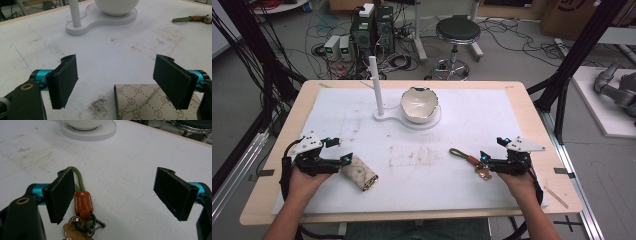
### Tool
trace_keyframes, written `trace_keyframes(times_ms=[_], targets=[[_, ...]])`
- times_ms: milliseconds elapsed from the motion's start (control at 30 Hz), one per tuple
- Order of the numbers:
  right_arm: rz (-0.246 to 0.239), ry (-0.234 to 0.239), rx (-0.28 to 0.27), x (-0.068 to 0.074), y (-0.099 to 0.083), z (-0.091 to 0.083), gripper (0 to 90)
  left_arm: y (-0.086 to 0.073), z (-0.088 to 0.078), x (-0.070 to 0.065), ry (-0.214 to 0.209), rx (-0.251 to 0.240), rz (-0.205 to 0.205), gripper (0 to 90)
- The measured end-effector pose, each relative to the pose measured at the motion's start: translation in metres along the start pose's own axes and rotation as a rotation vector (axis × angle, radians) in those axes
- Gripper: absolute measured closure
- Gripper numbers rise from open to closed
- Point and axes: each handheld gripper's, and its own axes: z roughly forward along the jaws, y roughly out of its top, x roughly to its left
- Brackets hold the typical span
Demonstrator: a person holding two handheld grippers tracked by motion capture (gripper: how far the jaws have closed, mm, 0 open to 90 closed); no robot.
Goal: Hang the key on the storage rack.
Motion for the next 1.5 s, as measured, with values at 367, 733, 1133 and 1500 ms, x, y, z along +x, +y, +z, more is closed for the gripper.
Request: trace_keyframes(times_ms=[367, 733, 1133, 1500], targets=[[-0.011, 0.010, 0.001, 0.001, -0.001, -0.001, 18.0, -0.001, 0.002, 0.001, 0.013, 0.009, 0.006, 19.9], [-0.058, 0.063, 0.076, 0.008, 0.003, 0.019, 18.0, -0.003, 0.001, 0.001, 0.023, 0.021, 0.007, 19.9], [-0.086, 0.137, 0.237, 0.011, -0.002, 0.041, 26.1, -0.003, 0.001, 0.001, 0.028, 0.029, 0.015, 19.9], [-0.103, 0.197, 0.310, 0.013, -0.005, 0.045, 45.6, -0.003, 0.001, 0.000, 0.025, 0.036, 0.024, 19.9]])
